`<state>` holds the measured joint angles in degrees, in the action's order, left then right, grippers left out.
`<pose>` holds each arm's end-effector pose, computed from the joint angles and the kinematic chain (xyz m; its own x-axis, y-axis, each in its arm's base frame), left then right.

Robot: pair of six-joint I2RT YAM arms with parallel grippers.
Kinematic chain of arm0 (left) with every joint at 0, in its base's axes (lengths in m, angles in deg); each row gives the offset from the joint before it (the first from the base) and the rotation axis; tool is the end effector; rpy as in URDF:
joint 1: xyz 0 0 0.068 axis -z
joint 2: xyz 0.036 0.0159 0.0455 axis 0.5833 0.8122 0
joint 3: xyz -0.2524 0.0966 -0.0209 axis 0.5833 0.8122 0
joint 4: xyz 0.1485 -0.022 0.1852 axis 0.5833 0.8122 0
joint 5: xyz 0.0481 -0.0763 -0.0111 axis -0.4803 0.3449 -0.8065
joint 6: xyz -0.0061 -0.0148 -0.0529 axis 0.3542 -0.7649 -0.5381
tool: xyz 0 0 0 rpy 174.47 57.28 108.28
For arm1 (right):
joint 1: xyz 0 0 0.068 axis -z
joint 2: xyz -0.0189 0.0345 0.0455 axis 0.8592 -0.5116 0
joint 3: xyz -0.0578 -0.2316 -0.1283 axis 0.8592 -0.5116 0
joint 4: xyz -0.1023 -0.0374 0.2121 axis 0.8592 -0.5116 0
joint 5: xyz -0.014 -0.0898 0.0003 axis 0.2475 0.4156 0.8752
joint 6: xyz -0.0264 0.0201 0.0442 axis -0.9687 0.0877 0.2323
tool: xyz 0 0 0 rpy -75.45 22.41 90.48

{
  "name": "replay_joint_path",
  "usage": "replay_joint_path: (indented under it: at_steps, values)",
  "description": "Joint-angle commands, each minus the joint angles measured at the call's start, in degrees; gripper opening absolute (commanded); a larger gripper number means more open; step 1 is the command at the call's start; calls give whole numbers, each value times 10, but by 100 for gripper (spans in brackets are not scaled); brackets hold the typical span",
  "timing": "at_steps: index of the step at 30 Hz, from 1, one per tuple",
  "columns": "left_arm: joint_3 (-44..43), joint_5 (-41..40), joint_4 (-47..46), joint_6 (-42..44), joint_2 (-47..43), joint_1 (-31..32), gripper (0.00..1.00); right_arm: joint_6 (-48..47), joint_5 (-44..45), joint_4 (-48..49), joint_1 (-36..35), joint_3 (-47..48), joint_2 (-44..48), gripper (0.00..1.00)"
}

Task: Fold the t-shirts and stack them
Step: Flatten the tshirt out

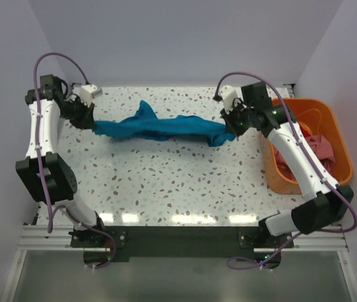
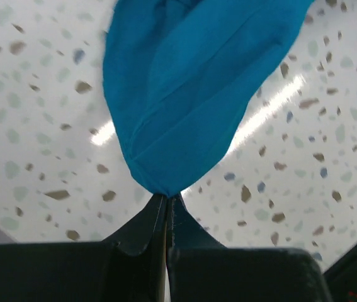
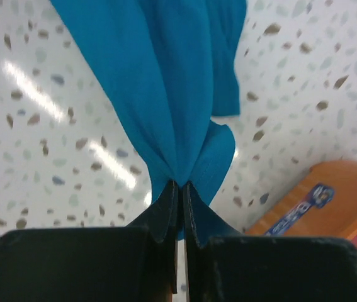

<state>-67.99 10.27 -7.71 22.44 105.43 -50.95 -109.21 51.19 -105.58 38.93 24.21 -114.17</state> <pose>0.3246 0.0663 0.3411 -0.6403 0.4048 -0.6528 0.6054 0.7890 -0.1045 0.2676 0.1059 0.3815 -0.4372 -0.5549 -0.7078 -0.6718 0.7247 -0.1532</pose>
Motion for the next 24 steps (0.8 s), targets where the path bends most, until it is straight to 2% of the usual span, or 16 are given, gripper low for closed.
replay_joint_path:
  at_steps: [1,3,4,6,7,8,9,10,11,12,13,15,20,23,24]
  values:
    - [89,9,80,117,-83,-12,0,-28,-18,-83,-2,-97,59,0]
    - [132,2,75,136,-88,-9,0,-51,-17,-65,-2,-149,78,0]
    - [135,1,72,122,-67,-7,0,-59,-13,-56,-2,-189,73,0]
    - [114,16,63,99,-28,-6,2,-68,1,-20,-2,-210,31,0]
    - [106,14,42,73,15,-6,12,-71,12,-13,-1,-205,9,0]
    - [97,-3,15,3,35,-5,23,-72,11,-11,-3,-197,-14,0]
    - [74,-8,-8,-13,56,-5,53,-74,17,-17,-2,-184,-67,0]
    - [61,-11,-7,-18,95,-5,69,-76,17,-29,-3,-149,-88,6]
    - [49,-15,-8,-28,108,-6,80,-79,6,-40,-2,-134,-108,18]
    - [36,-22,-8,-28,115,-9,86,-82,0,-63,-3,-121,-127,45]
    - [36,-20,-7,-23,112,-12,87,-84,-8,-73,-2,-104,-128,59]
    - [65,-9,-20,4,88,-16,86,-81,-21,-88,-2,-102,-117,78]
    - [199,20,-28,111,-38,16,75,-83,-18,-93,-1,-166,-48,74]
    - [313,23,-77,140,-97,78,70,-95,-18,-102,-2,-196,-36,67]
    - [329,23,-85,149,-107,92,65,-97,-19,-105,-2,-201,-36,60]
